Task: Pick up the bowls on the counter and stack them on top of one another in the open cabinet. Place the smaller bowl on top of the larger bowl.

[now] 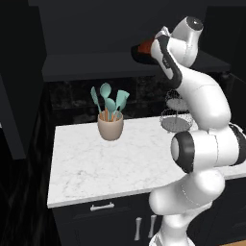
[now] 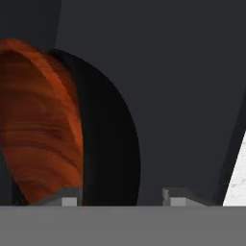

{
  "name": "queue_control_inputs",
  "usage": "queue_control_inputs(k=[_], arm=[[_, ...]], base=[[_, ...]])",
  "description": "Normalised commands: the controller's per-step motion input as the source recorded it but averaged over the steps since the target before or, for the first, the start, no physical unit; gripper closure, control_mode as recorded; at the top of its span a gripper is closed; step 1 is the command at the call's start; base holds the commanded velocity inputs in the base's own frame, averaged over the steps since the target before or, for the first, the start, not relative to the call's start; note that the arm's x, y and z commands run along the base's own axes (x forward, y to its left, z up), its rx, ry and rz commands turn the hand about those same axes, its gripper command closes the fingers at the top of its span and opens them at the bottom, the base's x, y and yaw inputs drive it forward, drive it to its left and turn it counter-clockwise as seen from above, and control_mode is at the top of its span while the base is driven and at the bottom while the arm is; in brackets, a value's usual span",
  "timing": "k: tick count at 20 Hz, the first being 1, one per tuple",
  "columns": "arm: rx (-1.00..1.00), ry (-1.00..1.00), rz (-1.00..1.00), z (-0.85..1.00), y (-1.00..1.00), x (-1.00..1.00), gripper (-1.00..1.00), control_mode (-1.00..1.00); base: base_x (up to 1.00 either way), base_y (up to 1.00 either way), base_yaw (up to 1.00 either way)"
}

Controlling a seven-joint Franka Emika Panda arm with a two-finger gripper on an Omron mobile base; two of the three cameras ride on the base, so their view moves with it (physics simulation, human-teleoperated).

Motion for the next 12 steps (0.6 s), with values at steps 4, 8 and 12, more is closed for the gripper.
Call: queue_control_inputs(k=[4, 8, 12], arm=[[0.19, -0.24, -0.04, 0.00, -0.41, -1.00, -1.00, -1.00], [0.19, -0.30, -0.07, -0.29, -0.54, -1.00, -1.00, -1.00], [0.02, -0.04, -0.03, -0.94, -0.24, -1.00, -1.00, -1.00]], base=[[0.00, 0.00, 0.00], [0.00, 0.00, 0.00], [0.00, 0.00, 0.00]])
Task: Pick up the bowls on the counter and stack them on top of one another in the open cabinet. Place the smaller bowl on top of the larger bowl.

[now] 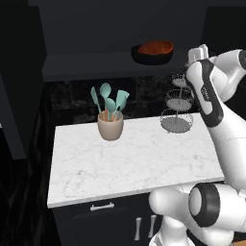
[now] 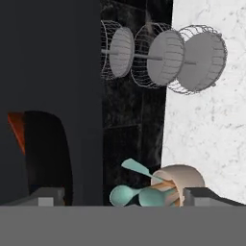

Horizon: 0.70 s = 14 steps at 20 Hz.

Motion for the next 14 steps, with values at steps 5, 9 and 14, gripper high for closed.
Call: queue_control_inputs(k=[5, 9, 14], arm=[[-0.20, 0.02, 0.00, -1.00, 0.13, -1.00, -1.00, -1.00], [-0.61, -0.18, 0.08, -1.00, 0.51, -0.78, -1.00, -1.00], [-0.78, -0.23, 0.02, -1.00, 0.49, -0.20, -1.00, -1.00]], base=[[0.00, 0.00, 0.00], [0.00, 0.00, 0.00], [0.00, 0.00, 0.00]])
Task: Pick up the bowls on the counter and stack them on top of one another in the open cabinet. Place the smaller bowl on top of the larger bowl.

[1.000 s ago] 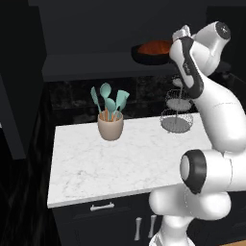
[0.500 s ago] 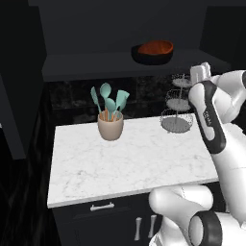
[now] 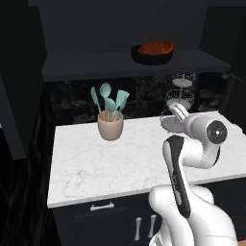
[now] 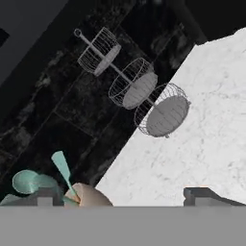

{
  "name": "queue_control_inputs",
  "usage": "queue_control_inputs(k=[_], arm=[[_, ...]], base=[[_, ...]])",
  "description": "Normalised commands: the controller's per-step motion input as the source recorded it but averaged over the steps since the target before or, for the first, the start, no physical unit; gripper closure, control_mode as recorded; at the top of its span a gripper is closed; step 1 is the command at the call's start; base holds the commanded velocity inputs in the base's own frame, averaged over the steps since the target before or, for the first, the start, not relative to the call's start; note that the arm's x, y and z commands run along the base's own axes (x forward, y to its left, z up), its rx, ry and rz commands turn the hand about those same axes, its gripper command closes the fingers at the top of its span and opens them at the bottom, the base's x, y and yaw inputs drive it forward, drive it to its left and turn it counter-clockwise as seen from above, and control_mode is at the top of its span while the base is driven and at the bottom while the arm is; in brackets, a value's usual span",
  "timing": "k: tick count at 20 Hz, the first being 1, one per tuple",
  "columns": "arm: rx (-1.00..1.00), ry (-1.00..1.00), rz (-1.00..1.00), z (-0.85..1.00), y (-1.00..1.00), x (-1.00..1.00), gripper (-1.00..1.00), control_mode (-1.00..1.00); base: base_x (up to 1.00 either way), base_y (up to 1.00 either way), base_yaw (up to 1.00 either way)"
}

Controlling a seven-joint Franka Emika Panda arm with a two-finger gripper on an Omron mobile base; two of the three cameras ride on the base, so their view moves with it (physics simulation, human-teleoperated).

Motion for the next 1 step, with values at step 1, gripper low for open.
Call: queue_control_inputs(k=[1], arm=[[-0.82, -0.21, 0.00, -1.00, 0.57, -0.11, -1.00, -1.00]], base=[[0.00, 0.00, 0.00]])
